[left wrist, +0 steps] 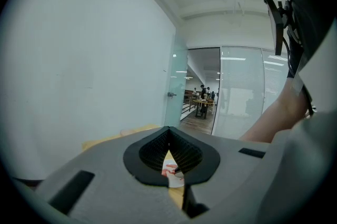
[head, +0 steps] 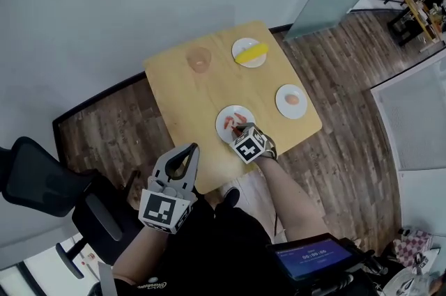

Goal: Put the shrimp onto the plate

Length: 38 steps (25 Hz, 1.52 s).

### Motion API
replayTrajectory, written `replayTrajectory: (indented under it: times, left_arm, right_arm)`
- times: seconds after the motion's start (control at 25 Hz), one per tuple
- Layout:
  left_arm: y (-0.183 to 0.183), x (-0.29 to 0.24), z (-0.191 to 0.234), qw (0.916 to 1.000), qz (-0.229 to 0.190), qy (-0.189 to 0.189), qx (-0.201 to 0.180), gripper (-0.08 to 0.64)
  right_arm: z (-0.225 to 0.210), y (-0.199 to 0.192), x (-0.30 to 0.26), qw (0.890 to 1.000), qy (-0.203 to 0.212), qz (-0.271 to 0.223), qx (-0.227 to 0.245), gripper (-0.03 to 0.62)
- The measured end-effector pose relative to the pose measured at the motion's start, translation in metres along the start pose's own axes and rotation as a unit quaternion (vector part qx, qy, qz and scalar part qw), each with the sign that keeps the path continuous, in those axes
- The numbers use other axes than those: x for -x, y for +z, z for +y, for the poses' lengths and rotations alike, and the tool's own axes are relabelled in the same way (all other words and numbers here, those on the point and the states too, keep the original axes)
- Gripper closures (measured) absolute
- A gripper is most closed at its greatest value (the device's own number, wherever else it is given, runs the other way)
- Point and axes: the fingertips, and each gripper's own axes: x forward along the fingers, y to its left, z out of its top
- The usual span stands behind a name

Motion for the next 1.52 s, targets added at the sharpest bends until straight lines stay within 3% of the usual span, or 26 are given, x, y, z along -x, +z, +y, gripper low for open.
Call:
replayTrajectory:
  times: [0.84, 1.52]
  left_arm:
    - [-0.006, 0.008, 0.013, 0.9999, 0.003, 0.009, 0.005, 0.56]
    - [-0.002, 0.014, 0.012, 1.0, -0.003, 0.008, 0.002, 0.56]
  right_arm:
    - [-0.004, 0.003, -0.017, 0.999, 0.002, 0.031, 0.02, 0.528]
    - [-0.006, -0.003, -0.011, 1.0, 0.01, 0.014, -0.025, 0.484]
